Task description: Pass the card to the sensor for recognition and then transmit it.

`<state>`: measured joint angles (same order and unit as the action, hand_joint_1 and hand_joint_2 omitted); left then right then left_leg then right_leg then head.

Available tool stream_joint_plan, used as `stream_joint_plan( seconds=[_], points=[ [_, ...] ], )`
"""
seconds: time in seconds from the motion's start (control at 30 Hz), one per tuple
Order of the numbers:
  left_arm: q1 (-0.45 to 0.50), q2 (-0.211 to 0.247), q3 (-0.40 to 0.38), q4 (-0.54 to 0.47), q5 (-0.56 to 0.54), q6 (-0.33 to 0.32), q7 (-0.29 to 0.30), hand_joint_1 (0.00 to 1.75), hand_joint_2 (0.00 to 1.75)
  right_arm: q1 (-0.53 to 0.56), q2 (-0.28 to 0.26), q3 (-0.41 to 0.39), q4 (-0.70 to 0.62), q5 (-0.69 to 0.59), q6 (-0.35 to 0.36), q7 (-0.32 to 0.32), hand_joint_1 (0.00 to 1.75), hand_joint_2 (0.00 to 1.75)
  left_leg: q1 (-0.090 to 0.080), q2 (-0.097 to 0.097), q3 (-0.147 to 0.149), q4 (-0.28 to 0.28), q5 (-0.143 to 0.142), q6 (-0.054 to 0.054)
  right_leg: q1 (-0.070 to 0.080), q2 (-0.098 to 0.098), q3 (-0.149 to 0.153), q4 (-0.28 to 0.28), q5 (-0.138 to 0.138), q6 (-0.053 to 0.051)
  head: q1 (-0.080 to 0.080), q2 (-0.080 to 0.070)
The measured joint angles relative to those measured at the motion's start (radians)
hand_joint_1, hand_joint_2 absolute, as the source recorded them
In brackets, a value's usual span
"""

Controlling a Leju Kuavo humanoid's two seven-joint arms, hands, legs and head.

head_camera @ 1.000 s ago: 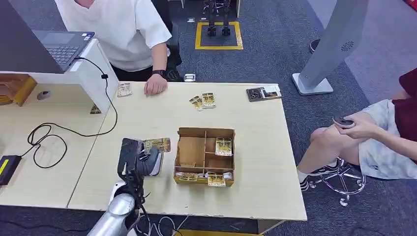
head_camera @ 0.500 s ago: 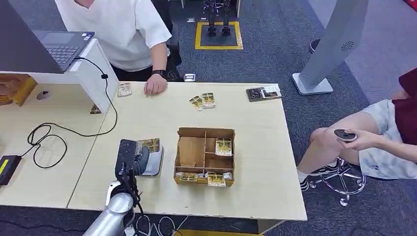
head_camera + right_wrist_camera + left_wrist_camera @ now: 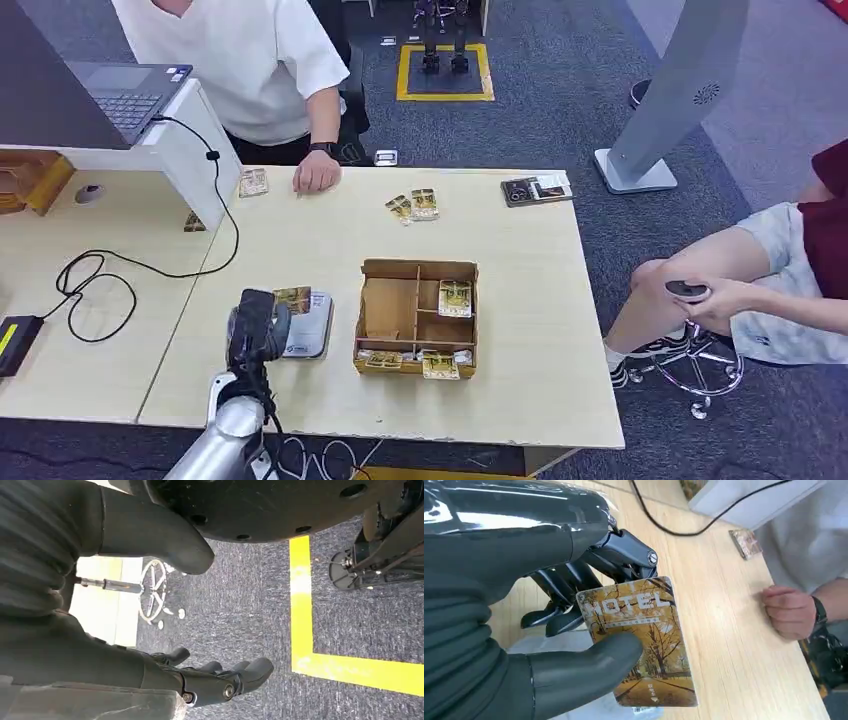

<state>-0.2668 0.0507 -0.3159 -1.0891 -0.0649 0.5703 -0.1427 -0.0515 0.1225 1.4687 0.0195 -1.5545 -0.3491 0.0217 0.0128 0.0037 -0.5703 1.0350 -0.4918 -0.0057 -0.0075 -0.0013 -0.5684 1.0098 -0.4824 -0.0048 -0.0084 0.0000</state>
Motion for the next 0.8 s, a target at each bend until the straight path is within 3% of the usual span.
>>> stream_joint_plan(
  seconds=[0.4,0.8],
  points=[
    [-0.013,0.0,0.036,0.13,-0.178,0.038,0.029,1.75,1.75,-0.001,0.0,0.0,-0.005,0.0,-0.003,0.009,0.0,1.75,0.0,0.0,0.0,0.0,0.0,0.0,0.0,0.0,0.0,0.0,0.0,0.0,0.0,0.0],
    [-0.038,-0.002,0.037,0.211,-0.26,0.026,0.07,1.75,1.75,-0.001,-0.002,0.0,-0.01,0.0,-0.003,0.01,0.0,1.75,0.0,0.0,0.001,0.0,0.0,0.0,0.0,0.0,0.001,0.0,0.0,0.0,0.0,0.0]
  ],
)
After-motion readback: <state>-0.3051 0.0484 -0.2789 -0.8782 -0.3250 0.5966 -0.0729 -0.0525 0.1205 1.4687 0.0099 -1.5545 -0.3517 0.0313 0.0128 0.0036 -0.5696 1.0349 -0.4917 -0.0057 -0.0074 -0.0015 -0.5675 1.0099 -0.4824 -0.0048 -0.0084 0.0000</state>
